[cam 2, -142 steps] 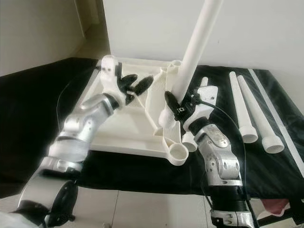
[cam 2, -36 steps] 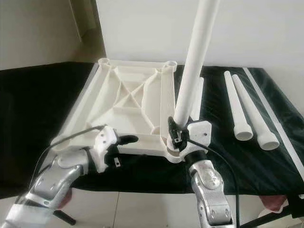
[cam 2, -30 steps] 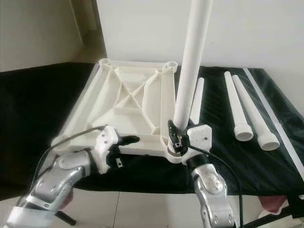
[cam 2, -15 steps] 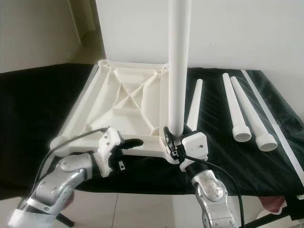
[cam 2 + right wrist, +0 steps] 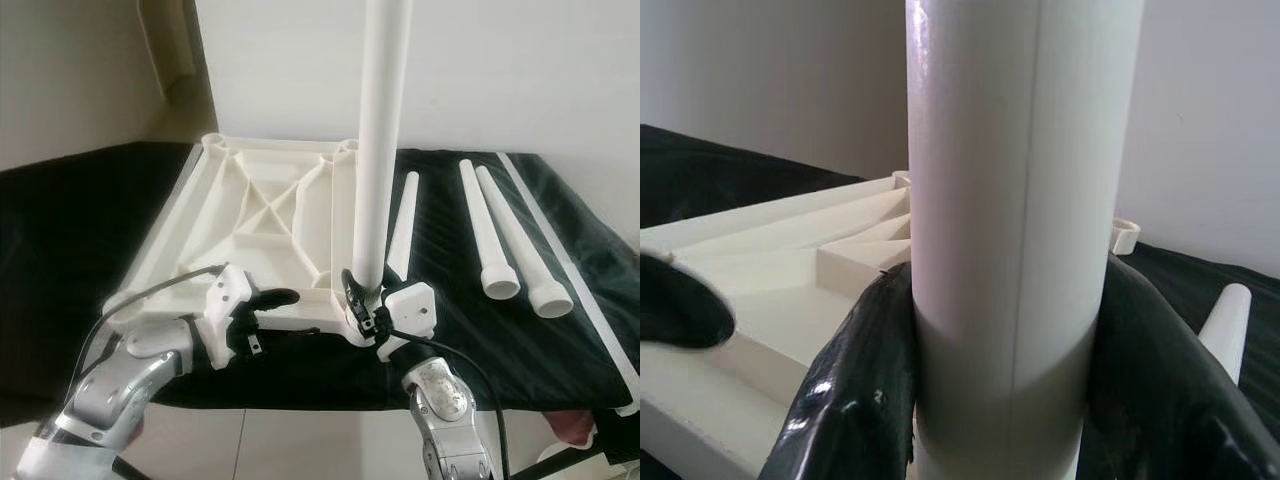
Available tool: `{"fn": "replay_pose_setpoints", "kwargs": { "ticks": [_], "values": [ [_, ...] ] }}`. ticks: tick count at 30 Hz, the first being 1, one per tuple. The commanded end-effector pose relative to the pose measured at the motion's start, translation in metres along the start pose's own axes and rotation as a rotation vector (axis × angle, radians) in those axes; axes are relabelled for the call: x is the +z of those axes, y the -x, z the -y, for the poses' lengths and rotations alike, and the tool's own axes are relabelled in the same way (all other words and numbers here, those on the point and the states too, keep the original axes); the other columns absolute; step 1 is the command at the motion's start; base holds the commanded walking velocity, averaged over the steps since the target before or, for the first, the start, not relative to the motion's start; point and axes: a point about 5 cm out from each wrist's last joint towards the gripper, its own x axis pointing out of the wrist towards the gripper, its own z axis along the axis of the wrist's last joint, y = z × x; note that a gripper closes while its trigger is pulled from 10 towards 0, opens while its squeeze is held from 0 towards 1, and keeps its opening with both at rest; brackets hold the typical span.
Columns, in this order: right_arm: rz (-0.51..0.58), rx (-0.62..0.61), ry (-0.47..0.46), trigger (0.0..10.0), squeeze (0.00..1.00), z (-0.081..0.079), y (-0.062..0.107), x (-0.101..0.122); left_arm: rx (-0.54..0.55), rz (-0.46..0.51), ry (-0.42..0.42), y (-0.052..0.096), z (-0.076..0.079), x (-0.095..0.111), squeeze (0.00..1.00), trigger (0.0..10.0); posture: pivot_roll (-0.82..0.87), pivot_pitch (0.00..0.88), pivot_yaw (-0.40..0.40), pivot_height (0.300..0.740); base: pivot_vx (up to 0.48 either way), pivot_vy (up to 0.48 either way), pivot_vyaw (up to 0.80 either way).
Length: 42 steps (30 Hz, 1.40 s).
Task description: Building children table
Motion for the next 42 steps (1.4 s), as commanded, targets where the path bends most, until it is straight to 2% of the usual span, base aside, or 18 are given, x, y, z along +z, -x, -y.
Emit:
{"fn": "replay_pose_setpoints", "kwargs": {
  "ticks": [1, 3, 5, 12, 21, 27, 28, 30, 32, 37, 42],
  "values": [
    [-0.083, -0.006, -0.043, 10.0, 0.00, 0.001, 0.005, -0.017, 0.044, -0.022, 0.005, 0.003, -0.005, -0.002, 0.00, 10.0, 0.01, 0.000, -0.003, 0.740, 0.000, 0.000, 0.00],
    [-0.083, -0.013, -0.069, 10.0, 0.00, 0.001, 0.005, -0.018, 0.046, -0.022, 0.002, 0.003, -0.006, -0.001, 0.00, 10.0, 0.01, 0.000, -0.003, 0.740, 0.000, 0.000, 0.00],
    [-0.087, -0.052, -0.195, 10.0, 0.00, 0.003, 0.006, -0.021, 0.050, -0.020, -0.002, 0.003, -0.007, -0.001, 0.00, 10.0, 0.01, 0.000, -0.005, 0.740, 0.000, 0.000, 0.00],
    [-0.119, -0.083, -0.290, 10.0, 0.00, 0.002, 0.007, -0.028, 0.053, -0.023, -0.006, 0.003, -0.009, 0.000, 0.00, 10.0, 0.01, 0.000, -0.003, 0.740, 0.000, 0.000, 0.00],
    [-0.096, -0.038, -0.168, 10.0, 0.00, -0.002, 0.012, -0.028, 0.056, -0.026, -0.007, 0.004, -0.010, 0.000, 0.00, 10.0, 0.01, 0.000, 0.001, 0.740, 0.000, 0.000, 0.00],
    [-0.111, -0.037, -0.156, 10.0, 0.00, -0.004, 0.015, -0.030, 0.059, -0.028, -0.008, 0.005, -0.011, 0.000, 0.00, 10.0, 0.01, 0.000, 0.001, 0.740, 0.000, 0.000, 0.00],
    [-0.121, -0.070, -0.170, 10.0, 0.00, -0.003, 0.014, -0.031, 0.060, -0.029, -0.009, 0.005, -0.012, 0.000, 0.00, 10.0, 0.01, 0.000, 0.001, 0.740, 0.000, 0.000, 0.00],
    [-0.130, -0.179, -0.139, 10.0, 0.00, 0.000, 0.009, -0.030, 0.061, -0.029, -0.010, 0.006, -0.013, 0.001, 0.00, 10.0, 0.01, 0.000, -0.001, 0.740, 0.000, 0.000, 0.00],
    [-0.139, -0.213, -0.122, 10.0, 0.00, 0.001, 0.008, -0.031, 0.061, -0.031, -0.011, 0.006, -0.014, 0.001, 0.00, 10.0, 0.01, 0.000, -0.001, 0.740, 0.000, 0.000, 0.00],
    [-0.127, -0.424, -0.075, 10.0, 0.00, 0.005, 0.004, -0.033, 0.067, -0.030, -0.017, 0.007, -0.015, 0.002, 0.00, 10.0, 0.02, 0.000, -0.005, 0.740, 0.000, 0.000, 0.00],
    [-0.124, -0.464, -0.076, 10.0, 0.00, 0.004, 0.004, -0.033, 0.068, -0.030, -0.017, 0.007, -0.015, 0.002, 0.00, 10.0, 0.02, 0.000, -0.005, 0.740, 0.000, 0.000, 0.00]
  ]
}}
